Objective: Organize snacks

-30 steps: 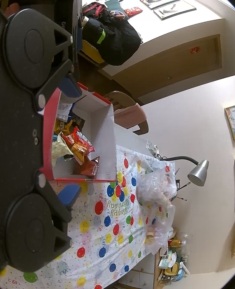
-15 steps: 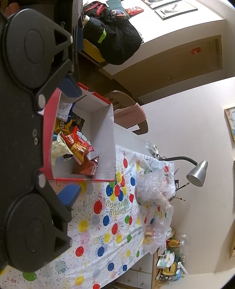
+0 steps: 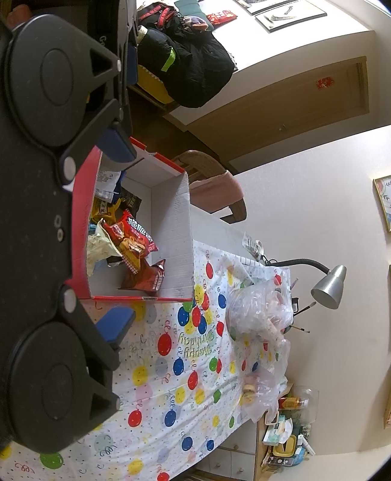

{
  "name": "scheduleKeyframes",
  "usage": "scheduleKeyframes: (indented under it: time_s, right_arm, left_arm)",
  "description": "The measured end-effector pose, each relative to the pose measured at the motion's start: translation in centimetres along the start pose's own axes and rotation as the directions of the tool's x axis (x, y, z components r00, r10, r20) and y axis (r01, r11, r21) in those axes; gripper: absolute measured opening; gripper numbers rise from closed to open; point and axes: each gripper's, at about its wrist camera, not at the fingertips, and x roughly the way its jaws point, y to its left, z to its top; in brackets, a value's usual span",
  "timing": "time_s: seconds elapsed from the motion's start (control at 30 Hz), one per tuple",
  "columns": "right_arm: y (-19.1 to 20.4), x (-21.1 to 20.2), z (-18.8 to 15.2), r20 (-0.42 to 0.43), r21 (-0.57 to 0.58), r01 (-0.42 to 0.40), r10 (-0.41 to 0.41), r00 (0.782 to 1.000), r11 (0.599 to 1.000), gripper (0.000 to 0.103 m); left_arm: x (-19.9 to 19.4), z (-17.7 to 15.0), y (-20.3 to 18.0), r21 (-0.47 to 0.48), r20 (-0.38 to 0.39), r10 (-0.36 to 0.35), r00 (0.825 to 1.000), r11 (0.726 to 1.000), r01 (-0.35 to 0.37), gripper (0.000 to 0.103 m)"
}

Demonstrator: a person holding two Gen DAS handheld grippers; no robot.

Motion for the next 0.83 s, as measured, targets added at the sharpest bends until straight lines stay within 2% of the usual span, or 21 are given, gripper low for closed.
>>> scheduleKeyframes:
  time_s: [0.83]
  right_arm:
    - [-0.22,0.09,-0.63,-0.018,0.035,0.014,-0.014,1.0,0.999,0.103]
  left_arm:
    - [0.37,-0.52,0.21,0.001,-0.015,-0.015,1.0,1.0,0.015,0.099]
